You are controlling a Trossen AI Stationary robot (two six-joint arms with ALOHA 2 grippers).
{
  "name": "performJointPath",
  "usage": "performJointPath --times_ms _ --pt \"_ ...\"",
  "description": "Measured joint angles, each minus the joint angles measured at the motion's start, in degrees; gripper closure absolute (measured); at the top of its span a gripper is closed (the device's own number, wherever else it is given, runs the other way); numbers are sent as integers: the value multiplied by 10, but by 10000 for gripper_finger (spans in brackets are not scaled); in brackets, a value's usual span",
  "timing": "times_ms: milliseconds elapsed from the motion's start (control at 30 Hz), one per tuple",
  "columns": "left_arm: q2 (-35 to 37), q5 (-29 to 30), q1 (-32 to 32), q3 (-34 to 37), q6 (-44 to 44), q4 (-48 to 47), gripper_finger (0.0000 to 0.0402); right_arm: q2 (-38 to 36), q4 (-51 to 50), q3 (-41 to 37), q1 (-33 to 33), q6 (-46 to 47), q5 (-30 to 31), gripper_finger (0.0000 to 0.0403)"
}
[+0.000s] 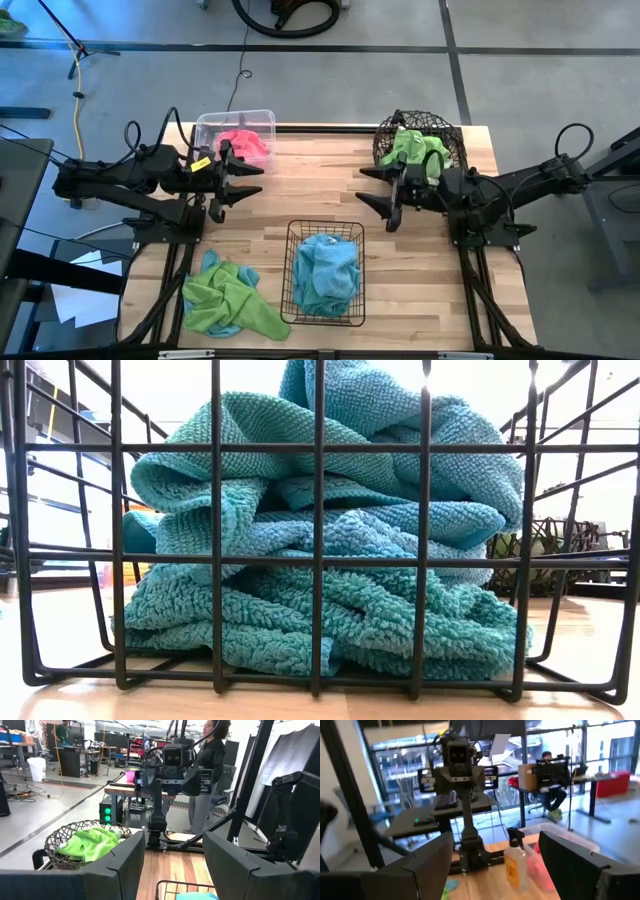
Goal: Sort microfiber towel by color & place in baskets
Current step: Put the green towel into the top right basket
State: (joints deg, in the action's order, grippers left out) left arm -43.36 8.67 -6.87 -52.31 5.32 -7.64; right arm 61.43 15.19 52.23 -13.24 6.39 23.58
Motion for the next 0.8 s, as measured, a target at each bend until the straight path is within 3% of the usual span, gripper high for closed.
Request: performJointPath --times_ms 133,467,633,800 --pt "-4 0 0 0 0 0 213 1 -4 2 1 -51 -17 112" --pt "-5 -2 -1 -1 37 -5 213 1 -8 3 1 -49 -18 112" --pt "-25 -32 -41 -59 139 -156 213 1 -15 3 1 -36 -17 112" --pt "-101 -65 -139 -120 218 -343 213 1 -37 3 1 -20 -11 112"
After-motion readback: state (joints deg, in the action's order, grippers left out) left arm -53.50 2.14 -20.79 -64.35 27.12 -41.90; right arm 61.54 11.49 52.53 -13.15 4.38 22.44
